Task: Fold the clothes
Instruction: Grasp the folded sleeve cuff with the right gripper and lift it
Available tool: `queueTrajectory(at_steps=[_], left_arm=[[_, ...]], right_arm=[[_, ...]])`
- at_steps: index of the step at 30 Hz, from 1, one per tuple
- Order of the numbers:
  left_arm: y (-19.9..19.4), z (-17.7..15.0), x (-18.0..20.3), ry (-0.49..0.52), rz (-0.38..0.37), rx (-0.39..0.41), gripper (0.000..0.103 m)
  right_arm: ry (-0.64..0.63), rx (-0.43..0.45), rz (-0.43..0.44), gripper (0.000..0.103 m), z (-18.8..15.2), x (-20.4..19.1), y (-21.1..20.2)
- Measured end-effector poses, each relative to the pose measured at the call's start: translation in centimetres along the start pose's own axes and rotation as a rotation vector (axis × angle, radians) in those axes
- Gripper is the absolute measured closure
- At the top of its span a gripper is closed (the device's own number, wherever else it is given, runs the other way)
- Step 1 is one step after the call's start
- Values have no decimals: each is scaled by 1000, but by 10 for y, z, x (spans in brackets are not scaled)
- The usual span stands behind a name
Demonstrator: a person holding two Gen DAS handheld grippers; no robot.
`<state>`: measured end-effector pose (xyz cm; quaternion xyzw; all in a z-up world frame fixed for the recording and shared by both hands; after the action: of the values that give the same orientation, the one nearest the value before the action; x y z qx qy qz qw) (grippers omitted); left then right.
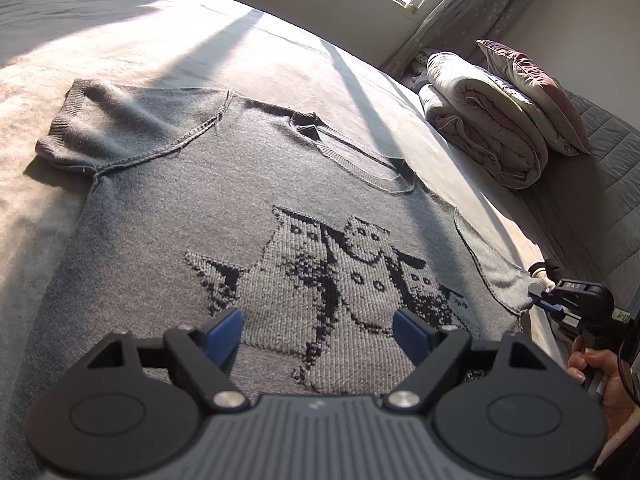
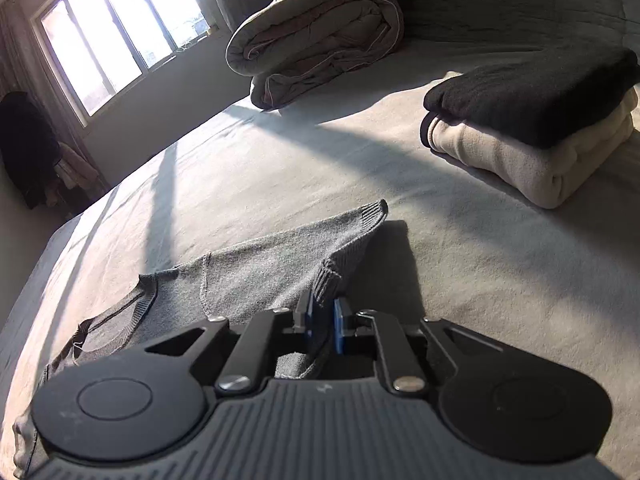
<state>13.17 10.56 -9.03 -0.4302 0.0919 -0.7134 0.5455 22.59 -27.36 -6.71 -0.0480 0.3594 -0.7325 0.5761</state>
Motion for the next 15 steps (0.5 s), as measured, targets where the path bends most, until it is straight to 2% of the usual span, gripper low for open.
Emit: queueTrajectory(at_steps=[8, 15], left_arm=[[-8, 2, -1, 2, 9, 2, 19], [-18, 7, -5, -6, -1, 15, 19]], right_arm=[[-198, 20, 65, 92, 4, -71, -16], [-412, -17, 100, 92, -19, -134, -13]])
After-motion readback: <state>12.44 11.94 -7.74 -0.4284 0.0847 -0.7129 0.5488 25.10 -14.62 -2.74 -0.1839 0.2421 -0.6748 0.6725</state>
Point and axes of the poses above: each gripper's, at about its wrist camera, not at the fingertips, and y roughly the way its jaws point, x to its right, z to its top, the point moved 5 cm from there along y, roughly the way its jaws point, and after that the axes turned 4 degrees about -z, right-handed, at the moved point
